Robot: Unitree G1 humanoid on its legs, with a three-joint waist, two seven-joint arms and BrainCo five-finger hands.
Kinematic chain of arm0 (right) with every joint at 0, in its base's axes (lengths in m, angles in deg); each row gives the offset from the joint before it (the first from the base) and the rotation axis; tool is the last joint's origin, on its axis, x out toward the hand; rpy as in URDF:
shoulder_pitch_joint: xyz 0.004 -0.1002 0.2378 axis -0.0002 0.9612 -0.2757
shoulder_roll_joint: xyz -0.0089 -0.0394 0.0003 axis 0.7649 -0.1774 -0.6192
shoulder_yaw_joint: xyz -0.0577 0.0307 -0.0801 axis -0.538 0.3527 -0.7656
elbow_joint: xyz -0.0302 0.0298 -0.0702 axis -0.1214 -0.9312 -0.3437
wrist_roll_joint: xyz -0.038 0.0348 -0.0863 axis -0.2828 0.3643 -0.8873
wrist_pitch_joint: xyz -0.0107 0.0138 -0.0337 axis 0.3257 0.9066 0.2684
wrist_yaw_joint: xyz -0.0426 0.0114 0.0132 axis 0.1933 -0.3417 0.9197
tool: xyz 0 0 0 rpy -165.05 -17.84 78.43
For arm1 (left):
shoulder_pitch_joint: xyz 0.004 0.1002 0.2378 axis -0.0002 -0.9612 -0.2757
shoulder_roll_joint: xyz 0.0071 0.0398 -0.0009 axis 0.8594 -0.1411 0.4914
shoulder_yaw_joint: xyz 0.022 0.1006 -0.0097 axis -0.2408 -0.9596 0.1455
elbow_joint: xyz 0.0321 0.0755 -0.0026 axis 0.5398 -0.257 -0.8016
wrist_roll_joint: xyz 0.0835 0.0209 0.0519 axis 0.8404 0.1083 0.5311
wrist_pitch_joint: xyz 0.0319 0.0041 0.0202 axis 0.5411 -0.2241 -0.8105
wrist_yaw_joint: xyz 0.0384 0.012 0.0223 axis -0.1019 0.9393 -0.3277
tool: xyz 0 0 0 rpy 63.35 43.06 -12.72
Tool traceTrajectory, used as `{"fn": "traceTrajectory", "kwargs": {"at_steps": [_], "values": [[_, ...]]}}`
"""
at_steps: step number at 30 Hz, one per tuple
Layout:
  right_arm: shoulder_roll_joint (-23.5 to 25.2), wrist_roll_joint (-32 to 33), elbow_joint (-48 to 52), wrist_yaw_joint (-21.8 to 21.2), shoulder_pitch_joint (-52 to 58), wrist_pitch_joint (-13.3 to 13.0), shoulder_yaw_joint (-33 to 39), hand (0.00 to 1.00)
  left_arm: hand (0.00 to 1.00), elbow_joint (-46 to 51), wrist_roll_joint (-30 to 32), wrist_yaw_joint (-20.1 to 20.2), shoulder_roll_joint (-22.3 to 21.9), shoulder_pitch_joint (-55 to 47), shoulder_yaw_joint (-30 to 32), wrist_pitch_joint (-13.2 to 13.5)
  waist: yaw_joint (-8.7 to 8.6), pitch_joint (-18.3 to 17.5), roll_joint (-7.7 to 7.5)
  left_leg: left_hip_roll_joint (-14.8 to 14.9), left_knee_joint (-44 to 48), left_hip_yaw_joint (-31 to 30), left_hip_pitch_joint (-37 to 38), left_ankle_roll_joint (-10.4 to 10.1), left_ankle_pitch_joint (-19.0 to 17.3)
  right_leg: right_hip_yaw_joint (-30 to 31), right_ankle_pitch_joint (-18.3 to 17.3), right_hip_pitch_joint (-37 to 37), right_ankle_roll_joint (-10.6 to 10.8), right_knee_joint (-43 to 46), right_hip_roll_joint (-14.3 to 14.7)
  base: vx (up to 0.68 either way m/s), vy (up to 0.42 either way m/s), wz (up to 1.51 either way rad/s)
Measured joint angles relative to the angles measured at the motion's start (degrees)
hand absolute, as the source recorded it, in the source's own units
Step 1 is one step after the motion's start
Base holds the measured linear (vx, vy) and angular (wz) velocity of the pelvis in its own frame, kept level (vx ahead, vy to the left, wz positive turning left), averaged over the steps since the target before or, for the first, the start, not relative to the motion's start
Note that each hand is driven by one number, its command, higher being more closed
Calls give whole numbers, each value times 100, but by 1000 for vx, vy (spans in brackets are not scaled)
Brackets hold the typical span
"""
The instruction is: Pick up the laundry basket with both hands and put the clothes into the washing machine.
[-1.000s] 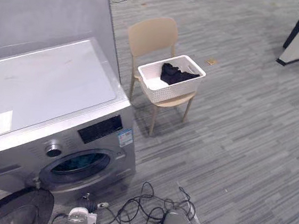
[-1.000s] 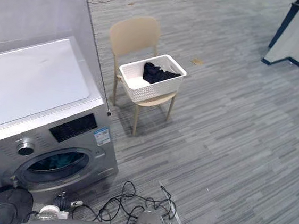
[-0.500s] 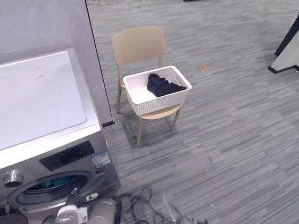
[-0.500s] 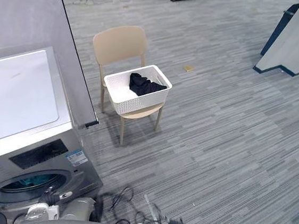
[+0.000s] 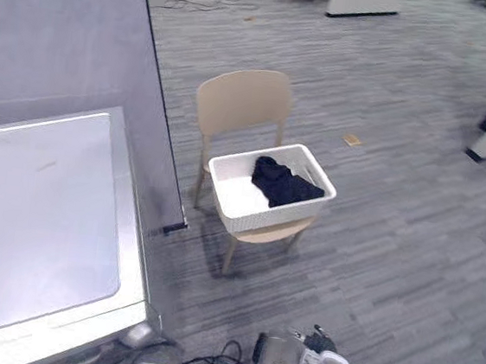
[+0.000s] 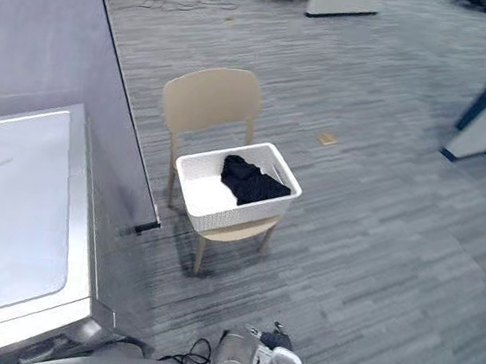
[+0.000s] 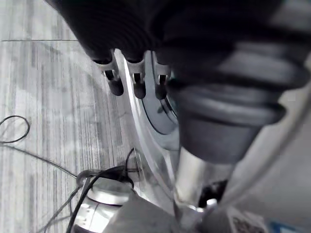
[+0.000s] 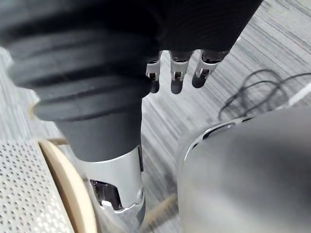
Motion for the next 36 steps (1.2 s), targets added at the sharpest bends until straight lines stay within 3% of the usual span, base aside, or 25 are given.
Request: {"fn": "traceTrajectory", "kwargs": {"at_steps": [2,4,5,6,7,8,9,11,12,15,17,18,19,20,25,28,29,30,32,34,36], "values": [[106,33,-3,-10,385,42,531,0,0,107,1,-102,128,-82,262,1,17,-50,-8,342,166,-150,-61,-347,-403,910,439,5,3,-1444,-10,208,-549,77],[143,10,-169,-6,617,158,649,0,0,301,2,-205,237,-305,511,1,-11,-192,-127,517,252,-470,-28,-583,-652,1099,540,10,148,-1328,-9,257,-558,73],[169,23,-325,-1,855,272,652,0,0,353,21,-135,257,-479,594,27,-47,-335,36,869,215,-637,27,-592,-750,865,552,5,616,-1116,231,356,-634,60],[-57,23,-387,9,1000,293,632,0,0,549,17,35,-68,-623,635,139,-5,-581,395,1148,705,-868,-127,-347,-557,613,316,-32,323,-991,555,368,-600,46],[-156,24,-448,8,976,312,629,0,0,480,-27,-46,-281,-589,863,89,-31,-625,461,1159,1116,-878,-365,16,-328,538,253,-4,224,-982,635,364,-566,22],[-219,25,-433,7,921,342,533,0,0,481,-18,111,-562,-622,981,152,-56,-635,445,1188,1846,-867,-829,296,315,363,180,105,72,-1047,749,340,-564,17],[-209,26,-441,7,891,347,531,0,0,502,-61,150,-812,-585,1061,260,-18,-633,461,1361,2705,-740,-1300,174,841,260,285,390,-117,-1319,947,362,-594,12],[-178,41,-465,10,792,352,461,0,0,486,-55,252,-692,-612,975,326,121,-612,381,1541,3905,-299,-1737,97,849,-26,450,1051,-387,-1931,1176,276,-378,18],[-159,58,-462,15,719,348,286,0,0,497,-43,298,-530,-588,830,351,120,-619,198,1530,4182,176,-1934,130,824,-254,551,1505,-461,-2422,1198,182,-244,52],[-240,104,-433,79,405,332,314,0,0,496,-11,309,-451,-396,765,409,137,-591,51,1414,3728,1187,-2140,-78,615,-664,703,2098,-465,-3110,1201,192,-232,79],[-471,192,-388,173,-29,266,305,0,0,487,33,324,-529,-331,509,407,186,-585,180,809,1734,1758,-1907,-295,469,-893,716,2180,-426,-3279,1168,119,-32,56],[-488,231,-327,203,-117,249,296,0,0,456,77,331,-556,-341,417,403,222,-588,241,684,1045,1875,-1749,-312,646,-918,713,2178,-411,-3303,1191,123,15,8],[-384,276,-194,230,-233,216,231,0,0,351,176,350,-510,-313,362,394,342,-555,115,473,443,1982,-1473,-162,1006,-851,736,2203,-363,-3371,1092,120,-8,12],[-250,323,-66,223,-380,164,-29,0,0,264,305,358,-407,-276,296,390,304,-624,35,231,11,1885,-1413,-38,1164,-888,747,2204,-310,-3502,996,135,-20,20],[53,335,32,224,-518,91,-382,0,0,52,419,301,-278,-11,-89,373,260,-556,-17,-52,-245,1680,-1155,26,1130,-1038,593,2179,-112,-2834,703,152,28,33],[200,428,27,192,-254,41,-675,0,0,57,398,305,-201,99,-415,386,231,-521,-22,-131,-575,1535,-723,62,1064,-715,647,1461,42,-691,440,58,60,31],[298,435,38,141,-90,32,-746,0,0,59,401,310,-118,153,-539,386,132,-496,-29,-171,-532,1404,-641,153,1033,-362,725,1154,180,96,376,91,-29,54],[287,422,124,113,-30,24,-734,0,0,62,400,310,-19,199,-592,391,51,-460,-142,-217,-484,1257,-616,182,1014,-87,581,965,128,528,366,100,-62,68],[282,422,113,112,171,26,-685,0,0,61,404,311,70,320,-622,393,-35,-414,-265,-205,-458,998,-543,155,1005,-80,212,960,39,489,314,118,-145,69],[312,431,177,113,275,26,-457,0,0,60,405,310,54,343,-624,397,-35,-410,-237,-133,-473,911,-539,58,987,-91,47,898,-3,200,180,105,-160,33],[348,433,244,130,359,26,-230,0,0,58,408,309,9,359,-561,405,-36,-417,-184,72,-466,786,-556,-161,982,261,60,902,-76,-904,187,111,-227,12]]}}
